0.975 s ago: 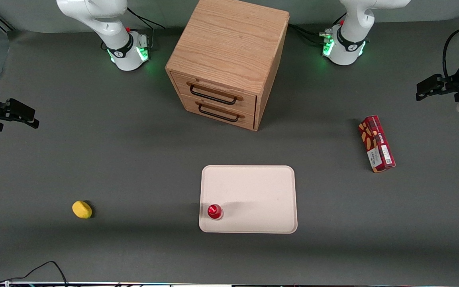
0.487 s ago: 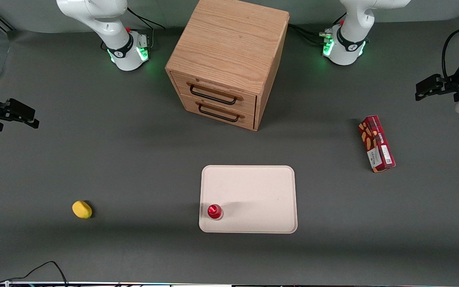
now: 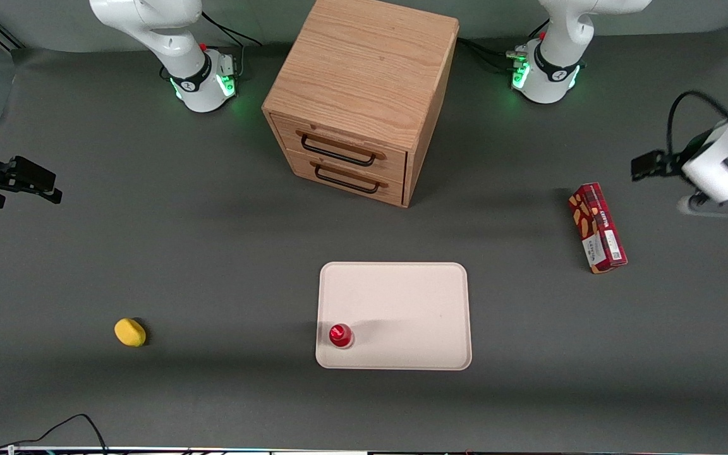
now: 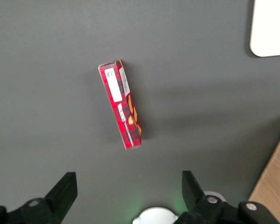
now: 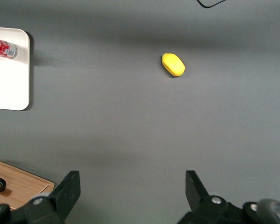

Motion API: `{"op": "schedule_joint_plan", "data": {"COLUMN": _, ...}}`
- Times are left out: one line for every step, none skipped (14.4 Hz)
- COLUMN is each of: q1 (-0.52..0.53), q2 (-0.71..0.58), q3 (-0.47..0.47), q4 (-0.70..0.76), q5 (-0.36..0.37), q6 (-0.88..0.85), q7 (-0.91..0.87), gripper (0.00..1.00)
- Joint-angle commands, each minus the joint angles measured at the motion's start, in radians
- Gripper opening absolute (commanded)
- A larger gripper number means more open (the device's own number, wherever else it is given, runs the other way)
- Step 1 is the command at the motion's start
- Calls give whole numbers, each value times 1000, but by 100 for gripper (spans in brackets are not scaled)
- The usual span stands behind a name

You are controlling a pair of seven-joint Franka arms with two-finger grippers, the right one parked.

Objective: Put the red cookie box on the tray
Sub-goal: 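Move the left gripper down over the red tartan cookie box, then close the left gripper on the cookie box's end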

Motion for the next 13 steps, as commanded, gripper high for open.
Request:
{"op": "schedule_joint_plan", "data": {"q1": 3, "q2": -21, "q3": 8, "q4": -157, "q5": 11, "q6": 162, "q7": -7, "gripper": 100}}
{"op": "schedule_joint_plan", "data": {"q1": 6, "q2": -20, "q3": 8, "q4": -204, "q5": 11, "q6": 217, "q7": -13, "gripper": 100}}
{"op": "schedule_joint_plan", "data": {"q1": 9, "q2": -18, "q3": 10, "q4": -254, "q5": 11, "q6": 269, "q7": -27, "gripper": 100}}
{"op": "schedule_joint_plan", "data": {"q1": 11, "q2": -18, "q3": 10, "q4": -310, "q5": 11, "q6": 328, "q7": -50, "gripper": 100}}
{"op": "schedule_joint_plan", "data": {"q1": 11, "q2": -20, "q3": 16, "q4": -361, "q5": 10, "q6": 392, "q7": -55, "gripper": 100}}
{"op": "schedule_joint_plan", "data": {"q1": 11, "q2": -20, "q3": 32, "q4": -413, "q5": 10, "q6": 464, "q7": -53, "gripper": 100}}
{"op": "schedule_joint_plan", "data": {"q1": 11, "q2": -17, "q3": 40, "q4": -462, "q5": 10, "q6": 545, "q7": -53, "gripper": 100}}
{"op": "schedule_joint_plan", "data": {"q1": 12, "q2": -14, "q3": 49, "q4": -511, "q5": 10, "q6": 625, "q7": -52, "gripper": 100}}
{"op": "schedule_joint_plan", "data": {"q1": 14, "q2": -3, "q3": 69, "q4": -554, "q5": 10, "q6": 694, "q7": -52, "gripper": 100}}
{"op": "schedule_joint_plan", "data": {"q1": 12, "q2": 20, "q3": 82, "q4": -578, "q5": 8, "q6": 746, "q7": -53, "gripper": 100}}
{"op": "schedule_joint_plan", "data": {"q1": 14, "q2": 43, "q3": 86, "q4": -584, "q5": -3, "q6": 779, "q7": -55, "gripper": 100}}
{"op": "schedule_joint_plan", "data": {"q1": 14, "q2": 61, "q3": 102, "q4": -584, "q5": -6, "q6": 790, "q7": -56, "gripper": 100}}
{"op": "schedule_joint_plan", "data": {"q1": 14, "q2": 77, "q3": 108, "q4": -587, "q5": -28, "q6": 816, "q7": -61, "gripper": 100}}
